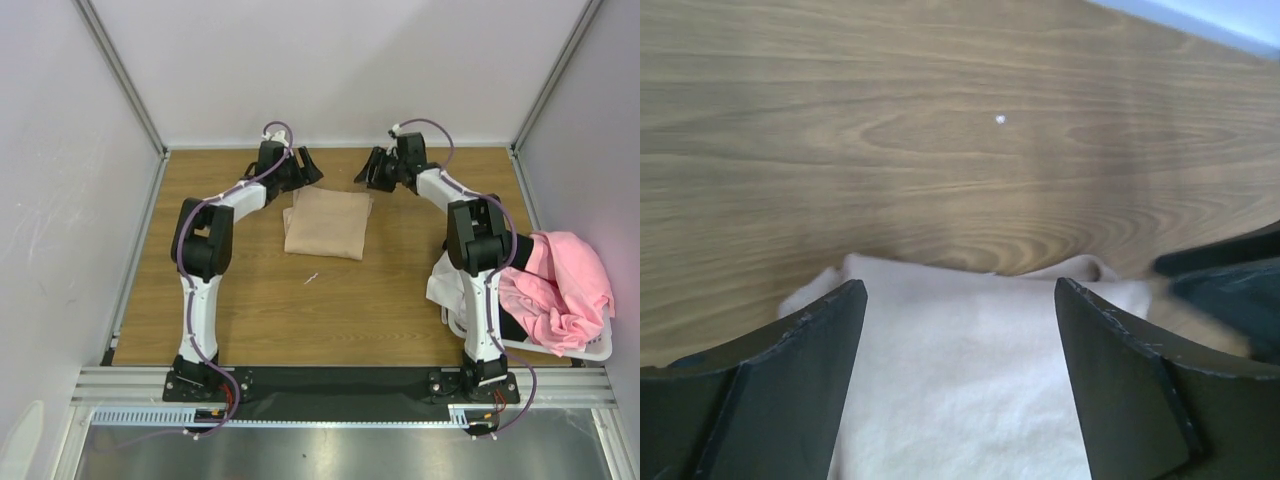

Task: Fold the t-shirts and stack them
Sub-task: Fold the tshirt

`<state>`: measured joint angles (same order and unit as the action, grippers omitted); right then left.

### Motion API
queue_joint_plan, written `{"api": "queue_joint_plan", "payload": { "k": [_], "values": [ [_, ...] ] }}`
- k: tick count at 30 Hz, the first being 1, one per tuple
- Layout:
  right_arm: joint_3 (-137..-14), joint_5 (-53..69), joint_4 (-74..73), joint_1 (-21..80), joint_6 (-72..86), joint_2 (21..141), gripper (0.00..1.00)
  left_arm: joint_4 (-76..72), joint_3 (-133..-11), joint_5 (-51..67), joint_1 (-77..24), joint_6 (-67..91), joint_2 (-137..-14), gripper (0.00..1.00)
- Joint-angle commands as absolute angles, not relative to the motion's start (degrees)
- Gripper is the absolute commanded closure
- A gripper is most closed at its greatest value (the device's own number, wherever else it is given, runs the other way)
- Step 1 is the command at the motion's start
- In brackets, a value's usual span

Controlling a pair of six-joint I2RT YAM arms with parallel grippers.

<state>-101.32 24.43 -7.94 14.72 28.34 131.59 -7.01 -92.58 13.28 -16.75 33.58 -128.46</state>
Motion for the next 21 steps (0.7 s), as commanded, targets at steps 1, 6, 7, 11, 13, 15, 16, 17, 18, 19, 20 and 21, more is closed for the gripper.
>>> {"api": "queue_joint_plan", "payload": {
  "k": [1,6,7,11,13,15,16,17,18,19,20,21],
  "values": [
    [-109.1,25.0,-10.4,12.7,27.2,130.0,0.42,1.6,-96.9,8.3,-16.8,25.0,-121.2,0.17],
    [-113.1,24.8,-17.2,9.0,28.7,126.3,0.19,21.0,-98.9,-1.5,-16.8,21.3,-116.2,0.12],
    [-112.2,24.9,-17.3,8.2,28.9,125.2,0.13,22.7,-98.4,-2.2,-16.8,21.4,-115.6,0.12],
    [-106.9,23.4,-19.4,4.1,25.9,118.8,0.0,21.7,-88.0,1.5,-17.2,22.8,-110.8,0.1],
    [-104.3,21.3,-21.6,3.3,23.8,115.1,0.0,18.2,-84.5,3.1,-17.5,22.8,-109.9,0.09],
    [-103.2,19.0,-24.1,2.0,21.1,112.5,0.0,16.5,-81.7,5.3,-18.2,21.5,-110.2,0.08],
    [-102.8,18.7,-24.8,1.7,20.3,111.9,0.0,14.8,-81.1,5.5,-18.5,20.8,-110.4,0.05],
    [-102.1,18.5,-25.5,1.2,19.4,111.3,0.0,14.3,-80.7,5.5,-19.0,19.4,-110.8,0.04],
    [-101.6,18.0,-26.3,0.6,19.2,110.2,0.0,14.3,-80.9,4.1,-19.2,19.0,-111.6,0.04],
    [-101.1,17.8,-26.5,0.4,19.2,109.6,0.0,14.1,-81.0,3.7,-19.3,18.7,-112.1,0.04],
    [-99.7,17.8,-26.7,0.4,19.0,109.1,0.0,13.7,-81.1,3.4,-19.3,18.5,-112.3,0.03],
    [-99.1,17.8,-26.6,0.4,19.0,108.4,0.0,13.1,-81.2,2.8,-19.3,18.8,-112.9,0.03]
  ]
}}
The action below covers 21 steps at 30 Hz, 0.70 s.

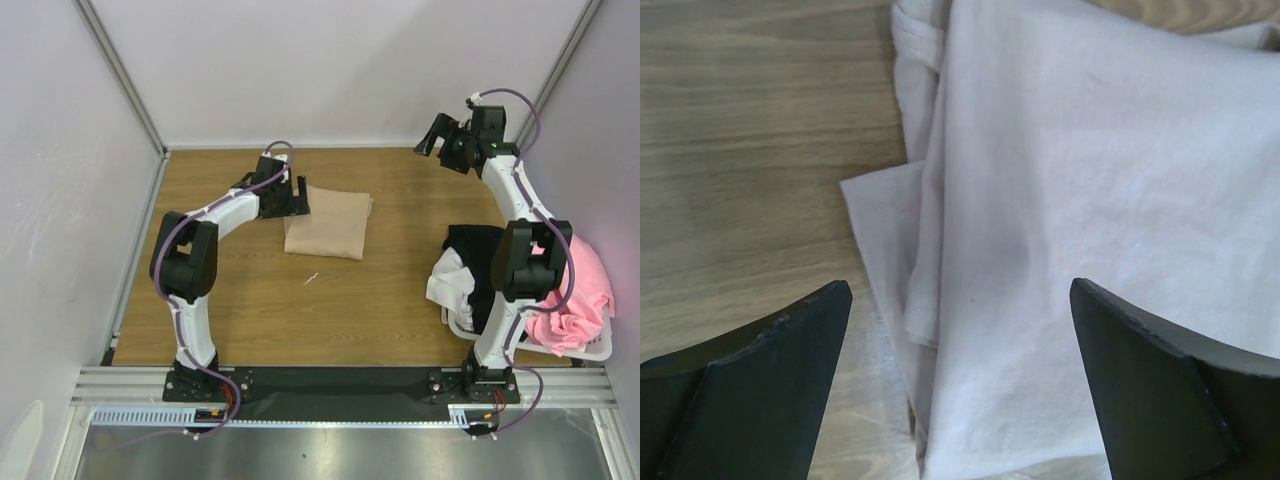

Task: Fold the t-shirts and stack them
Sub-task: Fold the tshirt, then neatly place the folded tshirt to the corner

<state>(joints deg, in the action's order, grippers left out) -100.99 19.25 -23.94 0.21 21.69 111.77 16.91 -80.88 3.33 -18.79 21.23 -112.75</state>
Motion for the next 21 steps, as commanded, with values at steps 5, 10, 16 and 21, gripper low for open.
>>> {"api": "queue_joint_plan", "payload": {
  "k": [5,10,16,21],
  "values": [
    [-95.1,17.2,-25.8,0.4,19.3,104.6,0.0,12.2,-82.3,3.6,-19.3,20.5,-115.2,0.03],
    [-93.7,15.8,-26.6,0.4,18.7,103.8,0.0,11.9,-82.1,2.6,-19.5,22.1,-116.6,0.03],
    [-93.9,15.9,-26.1,0.4,18.7,103.7,0.02,10.7,-81.7,3.6,-19.5,22.3,-117.9,0.07],
    [-94.2,15.5,-26.2,0.4,18.6,103.8,0.02,8.9,-80.9,3.7,-19.6,24.1,-118.6,0.17]
  ]
}}
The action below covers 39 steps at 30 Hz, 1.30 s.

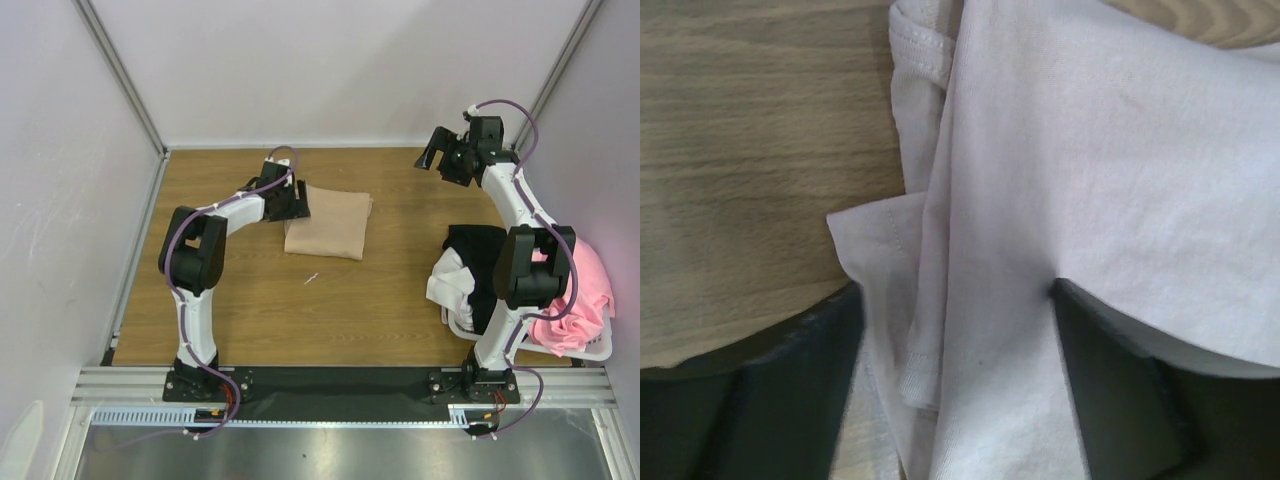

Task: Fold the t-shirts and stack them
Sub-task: Neatly place the folded tshirt to the corner

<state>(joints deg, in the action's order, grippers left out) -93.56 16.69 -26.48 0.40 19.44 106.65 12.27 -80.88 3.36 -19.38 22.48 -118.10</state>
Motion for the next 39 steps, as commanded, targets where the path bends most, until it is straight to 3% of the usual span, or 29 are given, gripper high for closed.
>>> {"api": "queue_joint_plan", "payload": {
  "k": [1,6,10,15,29,39],
  "values": [
    [-94.3,15.1,-26.3,0.4,18.6,103.7,0.02,8.9,-80.8,3.3,-19.5,24.3,-118.7,0.24],
    [-95.7,13.8,-27.0,0.4,18.2,103.9,0.03,8.7,-81.5,1.9,-19.5,24.6,-119.5,0.42],
    [-97.4,12.8,-28.0,0.4,17.9,104.6,0.03,9.9,-82.6,-1.4,-19.2,25.0,-120.3,0.72],
    [-98.6,11.8,-28.4,-1.0,17.8,104.9,0.03,11.2,-83.5,-2.0,-18.0,23.2,-120.1,0.9],
    [-104.5,9.4,-30.8,-1.4,18.2,111.5,0.01,20.7,-89.8,-1.6,-4.3,15.2,-119.2,0.95],
    [-108.8,6.2,-30.4,-1.8,20.7,118.3,0.0,27.4,-101.2,-11.0,2.4,-6.5,-125.3,0.96]
  ]
}}
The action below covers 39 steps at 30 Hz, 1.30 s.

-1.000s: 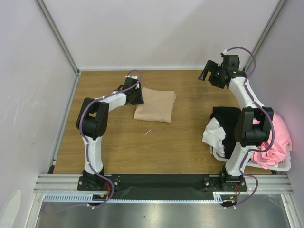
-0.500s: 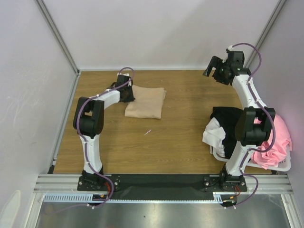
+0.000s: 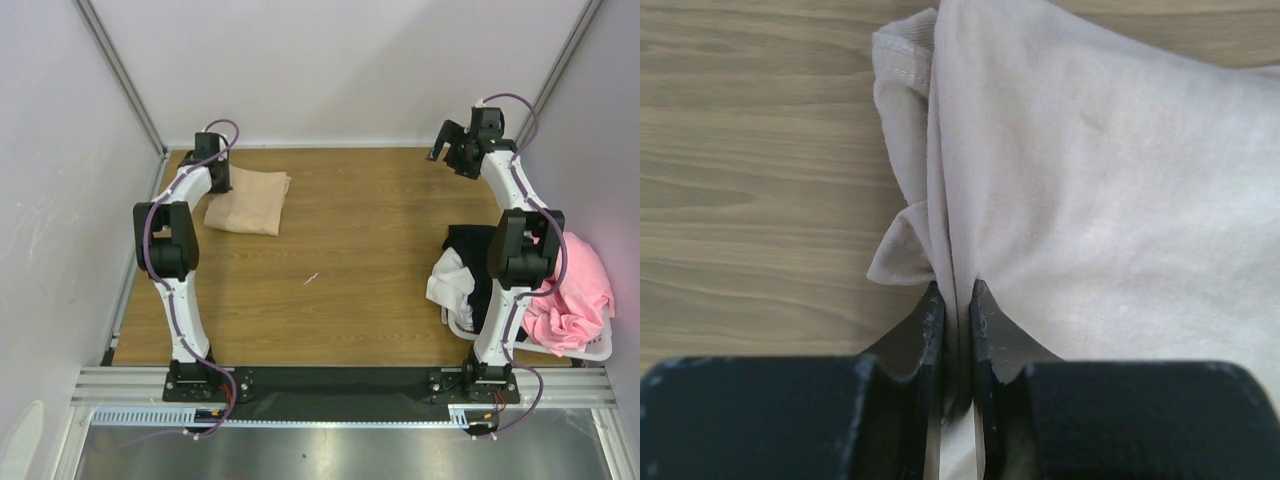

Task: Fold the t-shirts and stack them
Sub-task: Neatly place the folded tshirt to the corner

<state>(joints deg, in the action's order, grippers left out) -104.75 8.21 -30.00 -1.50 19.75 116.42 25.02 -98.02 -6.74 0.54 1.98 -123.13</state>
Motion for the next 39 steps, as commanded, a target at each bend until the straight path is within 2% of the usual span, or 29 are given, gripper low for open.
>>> {"api": "queue_joint_plan", "payload": {
  "k": [1,4,10,16,21,25,30,35,39],
  "values": [
    [-110.2,5.8,-30.9,-1.8,20.9,118.8,0.0,27.7,-102.6,-11.6,4.3,-6.6,-126.0,0.96],
    [-112.0,5.6,-31.5,-1.8,21.6,120.3,0.0,27.9,-105.9,-13.0,8.2,-5.8,-128.1,0.96],
    [-113.6,9.3,-31.3,-1.7,20.9,120.8,0.0,18.9,-110.7,-12.4,13.3,-4.4,-132.4,0.95],
    [-111.7,6.8,-33.3,-1.1,21.1,119.3,0.0,17.4,-123.1,-10.6,14.1,-6.2,-140.4,0.92],
    [-111.2,5.7,-33.5,-0.7,22.1,119.4,0.0,15.5,-124.9,-9.9,15.9,-1.9,-142.2,0.9],
    [-113.7,5.2,-35.0,-0.5,22.4,120.8,0.0,16.7,-131.2,-10.5,16.0,-0.4,-144.9,0.87],
    [-115.0,5.1,-35.2,-0.4,22.3,122.0,0.0,18.3,-132.2,-14.9,16.7,5.1,-145.5,0.88],
    [-114.5,5.3,-35.6,-0.2,22.0,121.7,0.0,21.2,-130.9,-13.7,17.6,7.9,-144.8,0.89],
    [-113.4,5.5,-34.8,-0.2,21.7,120.9,0.0,20.0,-127.3,-9.3,17.5,5.2,-143.2,0.83]
  ]
}}
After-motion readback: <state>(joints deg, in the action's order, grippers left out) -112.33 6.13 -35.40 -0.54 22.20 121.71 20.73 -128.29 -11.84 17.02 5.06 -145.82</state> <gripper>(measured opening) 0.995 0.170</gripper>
